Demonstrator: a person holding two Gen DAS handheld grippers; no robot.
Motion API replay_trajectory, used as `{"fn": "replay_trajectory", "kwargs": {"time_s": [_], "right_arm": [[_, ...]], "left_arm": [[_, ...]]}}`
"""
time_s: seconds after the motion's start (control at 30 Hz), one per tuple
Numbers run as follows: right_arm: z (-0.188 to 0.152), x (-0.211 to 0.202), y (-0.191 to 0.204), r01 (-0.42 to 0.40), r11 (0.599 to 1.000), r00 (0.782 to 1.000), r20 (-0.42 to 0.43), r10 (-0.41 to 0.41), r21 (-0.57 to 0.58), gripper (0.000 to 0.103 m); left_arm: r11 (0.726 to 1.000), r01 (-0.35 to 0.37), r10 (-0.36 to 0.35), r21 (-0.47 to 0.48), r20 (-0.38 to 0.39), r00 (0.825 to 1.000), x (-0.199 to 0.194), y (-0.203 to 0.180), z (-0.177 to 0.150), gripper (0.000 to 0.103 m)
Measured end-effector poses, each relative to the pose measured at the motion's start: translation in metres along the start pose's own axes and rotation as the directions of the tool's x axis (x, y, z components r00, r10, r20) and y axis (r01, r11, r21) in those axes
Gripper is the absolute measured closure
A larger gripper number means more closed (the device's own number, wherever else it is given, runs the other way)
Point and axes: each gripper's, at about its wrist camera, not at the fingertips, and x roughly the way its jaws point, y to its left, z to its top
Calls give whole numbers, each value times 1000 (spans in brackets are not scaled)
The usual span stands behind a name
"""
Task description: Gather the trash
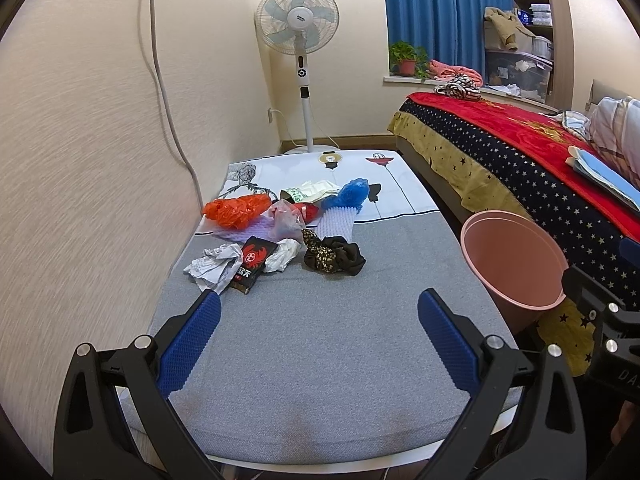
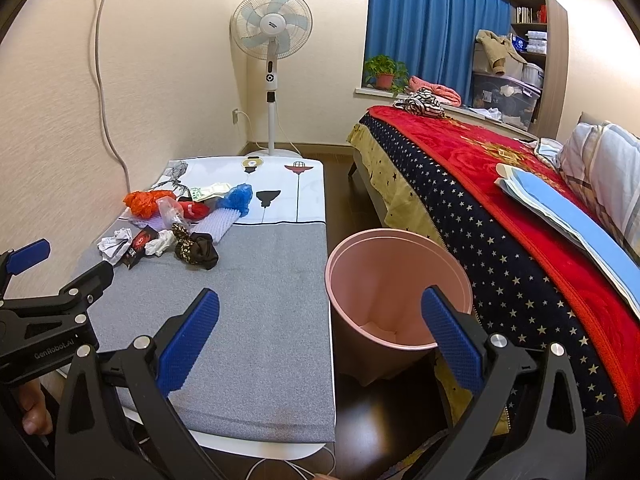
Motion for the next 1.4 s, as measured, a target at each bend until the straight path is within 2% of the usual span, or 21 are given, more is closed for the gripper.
{"fn": "replay_trajectory", "kwargs": {"time_s": [1.4], "right_arm": [[3, -1, 3, 1, 1000, 1000, 1, -1, -5, 5]], "left_arm": [[1000, -3, 3, 3, 2, 1000, 4, 1, -3, 7]]}}
